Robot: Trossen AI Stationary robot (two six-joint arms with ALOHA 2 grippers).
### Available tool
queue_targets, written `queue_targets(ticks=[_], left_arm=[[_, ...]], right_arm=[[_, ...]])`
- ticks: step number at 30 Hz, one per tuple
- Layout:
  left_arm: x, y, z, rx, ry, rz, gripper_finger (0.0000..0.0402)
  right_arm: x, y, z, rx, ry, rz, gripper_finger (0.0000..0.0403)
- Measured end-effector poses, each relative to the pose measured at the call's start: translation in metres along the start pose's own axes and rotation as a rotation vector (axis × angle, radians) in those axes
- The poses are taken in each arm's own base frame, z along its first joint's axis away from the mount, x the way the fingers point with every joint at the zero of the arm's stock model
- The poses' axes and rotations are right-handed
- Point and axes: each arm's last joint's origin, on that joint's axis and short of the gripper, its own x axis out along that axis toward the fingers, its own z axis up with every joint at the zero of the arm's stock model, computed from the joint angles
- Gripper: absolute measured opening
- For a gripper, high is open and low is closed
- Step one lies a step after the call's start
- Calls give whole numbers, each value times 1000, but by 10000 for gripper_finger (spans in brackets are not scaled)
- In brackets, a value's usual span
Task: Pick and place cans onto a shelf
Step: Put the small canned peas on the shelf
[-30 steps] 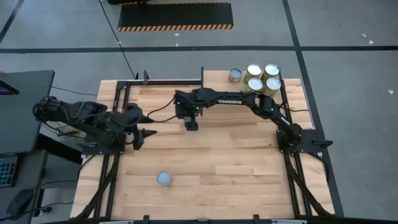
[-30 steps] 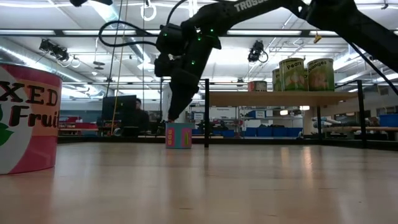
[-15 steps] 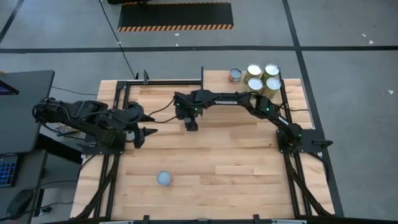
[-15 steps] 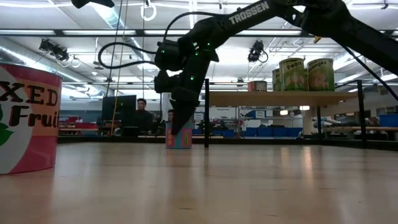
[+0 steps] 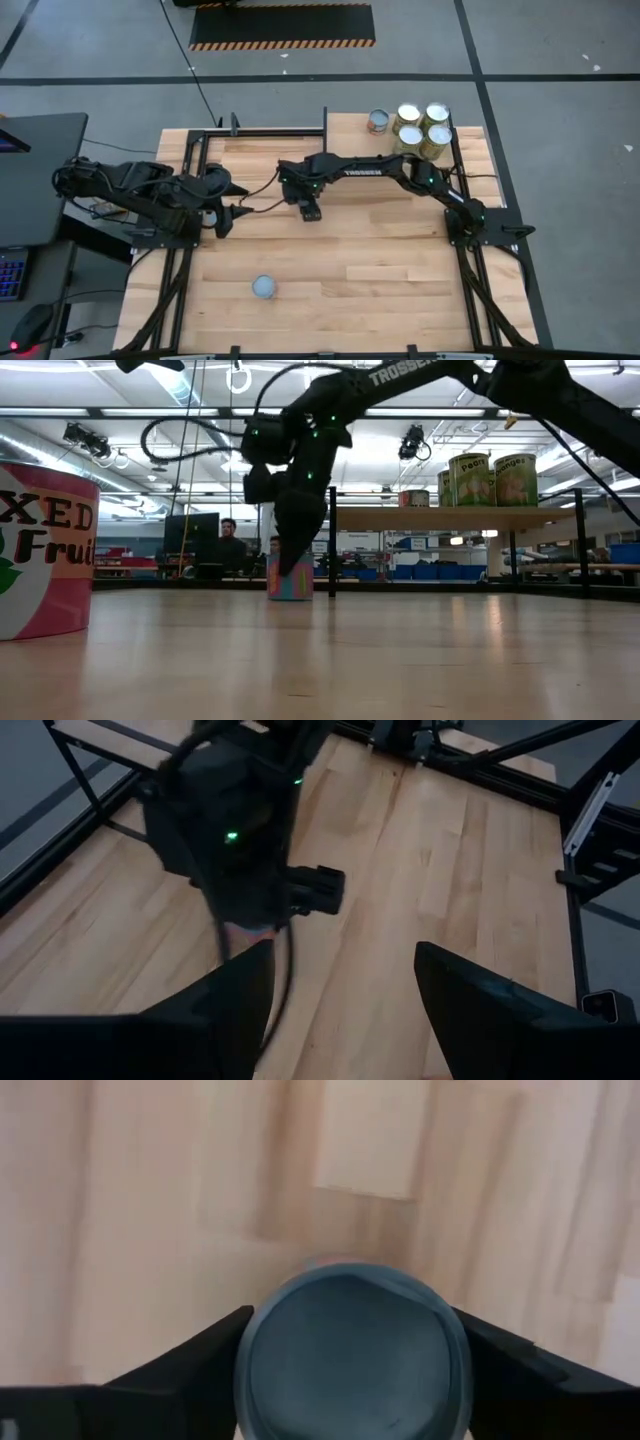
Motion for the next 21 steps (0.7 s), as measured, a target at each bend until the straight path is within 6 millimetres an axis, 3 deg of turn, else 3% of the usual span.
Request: queue_targets(ticks=[4, 10, 16, 21], left_arm=[[0, 0, 1, -2, -6, -1, 247], [0, -2, 12, -22, -108, -32, 247], [-2, -5, 27, 2, -248, -72, 247], [-2, -6, 30, -8, -276, -80, 247]], right_arm=[[-32, 18, 6, -7, -54, 59, 288], [-123, 35, 1, -20, -167, 22, 288], [-213, 21, -35, 40, -237, -85, 288], [-256, -3, -76, 120, -190, -145, 288]])
